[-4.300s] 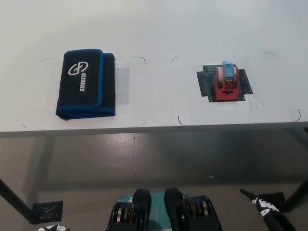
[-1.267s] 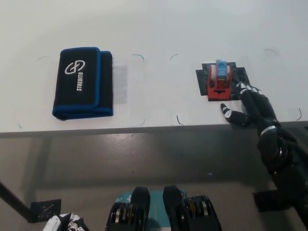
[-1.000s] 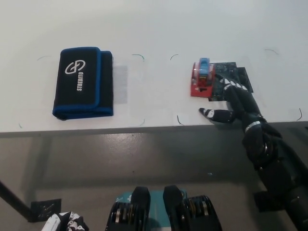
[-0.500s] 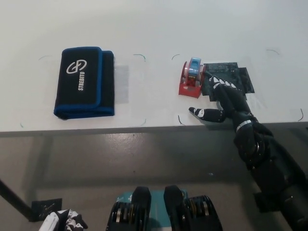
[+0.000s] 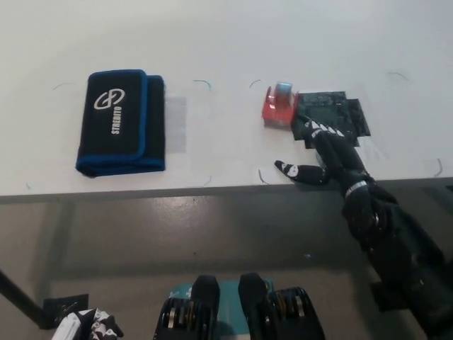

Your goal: Use the right hand to move the tape on the right hand side to the notebook on the left hand side

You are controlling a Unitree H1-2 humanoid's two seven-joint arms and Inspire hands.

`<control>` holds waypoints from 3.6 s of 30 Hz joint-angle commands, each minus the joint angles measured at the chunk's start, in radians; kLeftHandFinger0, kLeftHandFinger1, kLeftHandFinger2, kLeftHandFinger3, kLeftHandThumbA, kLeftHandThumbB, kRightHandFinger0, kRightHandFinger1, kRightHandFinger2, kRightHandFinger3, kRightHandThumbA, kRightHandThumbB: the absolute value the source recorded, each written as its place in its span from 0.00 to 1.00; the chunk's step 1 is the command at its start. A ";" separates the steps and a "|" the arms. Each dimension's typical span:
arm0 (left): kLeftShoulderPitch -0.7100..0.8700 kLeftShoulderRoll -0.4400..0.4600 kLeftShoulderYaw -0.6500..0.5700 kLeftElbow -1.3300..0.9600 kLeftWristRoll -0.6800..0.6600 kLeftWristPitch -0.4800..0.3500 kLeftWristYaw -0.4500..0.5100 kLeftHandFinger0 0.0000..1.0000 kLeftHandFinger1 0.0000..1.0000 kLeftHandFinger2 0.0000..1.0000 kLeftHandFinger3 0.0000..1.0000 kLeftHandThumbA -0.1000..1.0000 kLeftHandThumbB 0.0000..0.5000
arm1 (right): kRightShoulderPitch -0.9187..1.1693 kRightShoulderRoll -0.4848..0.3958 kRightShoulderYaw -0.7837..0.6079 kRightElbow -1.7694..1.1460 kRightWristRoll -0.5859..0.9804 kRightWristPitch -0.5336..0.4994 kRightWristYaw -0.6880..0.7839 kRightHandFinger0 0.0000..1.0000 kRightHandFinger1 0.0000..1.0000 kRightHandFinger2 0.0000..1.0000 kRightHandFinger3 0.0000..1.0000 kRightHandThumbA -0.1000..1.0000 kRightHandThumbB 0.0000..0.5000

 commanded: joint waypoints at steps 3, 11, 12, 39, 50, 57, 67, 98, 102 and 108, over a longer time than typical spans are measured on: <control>0.018 0.013 0.001 -0.038 0.000 -0.029 -0.007 0.22 0.16 0.20 0.36 0.14 0.19 | -0.223 0.030 0.004 0.173 0.017 -0.089 -0.058 1.00 1.00 1.00 1.00 0.84 0.73; 0.021 0.016 0.002 -0.069 0.005 -0.005 -0.009 0.26 0.17 0.21 0.38 0.10 0.18 | -0.372 0.044 0.002 0.241 0.028 -0.074 -0.054 1.00 1.00 1.00 1.00 0.81 0.80; 0.026 0.012 -0.002 -0.076 0.011 -0.004 -0.008 0.25 0.17 0.21 0.38 0.10 0.19 | -0.381 0.041 0.008 0.219 0.022 -0.066 -0.041 1.00 1.00 1.00 1.00 0.79 0.78; -0.009 0.008 -0.011 -0.081 0.013 0.007 -0.008 0.21 0.14 0.18 0.36 0.15 0.21 | -0.373 0.042 0.016 0.322 0.037 -0.120 -0.062 1.00 1.00 1.00 1.00 0.83 0.84; -0.015 0.011 -0.015 -0.079 0.018 0.013 -0.013 0.20 0.14 0.18 0.37 0.15 0.20 | -0.295 0.067 0.000 0.327 0.057 -0.137 -0.069 1.00 1.00 1.00 1.00 0.88 0.86; -0.016 0.008 -0.014 -0.077 0.011 0.006 -0.012 0.20 0.13 0.18 0.37 0.12 0.21 | -0.252 0.080 0.010 0.357 0.062 -0.147 -0.074 1.00 1.00 1.00 1.00 0.88 0.82; -0.021 0.007 -0.014 -0.080 0.023 0.008 -0.007 0.20 0.14 0.19 0.37 0.09 0.20 | -0.240 0.083 0.018 0.379 0.070 -0.155 -0.077 1.00 1.00 1.00 1.00 0.94 0.82; -0.048 0.025 -0.023 -0.086 0.036 0.029 -0.033 0.22 0.15 0.19 0.37 0.15 0.18 | -0.199 0.275 0.048 0.308 0.091 -0.214 -0.091 1.00 1.00 1.00 1.00 0.85 0.84; -0.046 0.027 -0.020 -0.091 0.029 0.042 -0.036 0.22 0.16 0.20 0.37 0.16 0.19 | -0.189 0.265 0.050 0.325 0.091 -0.234 -0.096 1.00 1.00 1.00 1.00 0.88 0.87; -0.040 0.029 -0.020 -0.087 0.041 0.023 -0.031 0.22 0.16 0.21 0.38 0.17 0.18 | -0.186 0.247 0.047 0.340 0.094 -0.225 -0.087 1.00 1.00 1.00 1.00 0.91 0.91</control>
